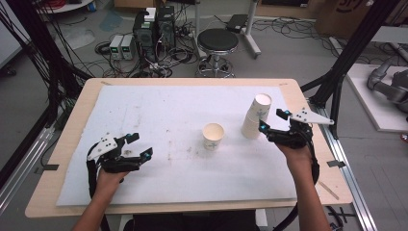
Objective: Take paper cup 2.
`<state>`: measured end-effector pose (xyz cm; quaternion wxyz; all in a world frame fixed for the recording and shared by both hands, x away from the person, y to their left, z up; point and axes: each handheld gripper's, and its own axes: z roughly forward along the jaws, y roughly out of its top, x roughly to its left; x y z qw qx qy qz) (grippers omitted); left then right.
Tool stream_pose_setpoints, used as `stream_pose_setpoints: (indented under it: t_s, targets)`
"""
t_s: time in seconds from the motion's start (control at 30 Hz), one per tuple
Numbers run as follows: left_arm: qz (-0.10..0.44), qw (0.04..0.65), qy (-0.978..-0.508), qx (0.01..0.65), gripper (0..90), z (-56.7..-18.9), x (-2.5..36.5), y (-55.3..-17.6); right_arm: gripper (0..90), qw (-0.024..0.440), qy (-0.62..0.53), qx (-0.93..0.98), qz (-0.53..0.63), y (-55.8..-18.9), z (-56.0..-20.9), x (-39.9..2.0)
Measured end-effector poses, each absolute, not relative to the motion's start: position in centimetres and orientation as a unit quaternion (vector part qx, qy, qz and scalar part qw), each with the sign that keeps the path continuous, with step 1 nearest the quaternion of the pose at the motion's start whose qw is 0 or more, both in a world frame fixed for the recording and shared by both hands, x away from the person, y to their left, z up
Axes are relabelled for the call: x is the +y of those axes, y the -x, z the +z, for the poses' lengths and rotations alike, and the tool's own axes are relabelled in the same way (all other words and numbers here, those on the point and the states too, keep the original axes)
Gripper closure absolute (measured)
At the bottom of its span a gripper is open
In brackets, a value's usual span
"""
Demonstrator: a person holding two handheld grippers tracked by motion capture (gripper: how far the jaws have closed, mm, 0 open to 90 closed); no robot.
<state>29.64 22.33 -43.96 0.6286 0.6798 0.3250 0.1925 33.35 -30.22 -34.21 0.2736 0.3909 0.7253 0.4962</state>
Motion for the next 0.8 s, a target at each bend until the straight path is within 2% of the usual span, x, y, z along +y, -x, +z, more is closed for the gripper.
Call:
stream_pose_setpoints:
  t_s: [0.37,0.8]
  targets:
    - [0.195,0.629,-0.678,0.328,15.7,-44.0,22.4,-29.6,20.0,0.286,-0.42,0.728,0.461,-37.1,-33.1,-30.1]
    - [0.191,0.63,-0.677,0.329,15.7,-44.0,22.4,-29.8,20.0,0.247,-0.43,0.755,0.429,-40.6,-33.7,-28.6]
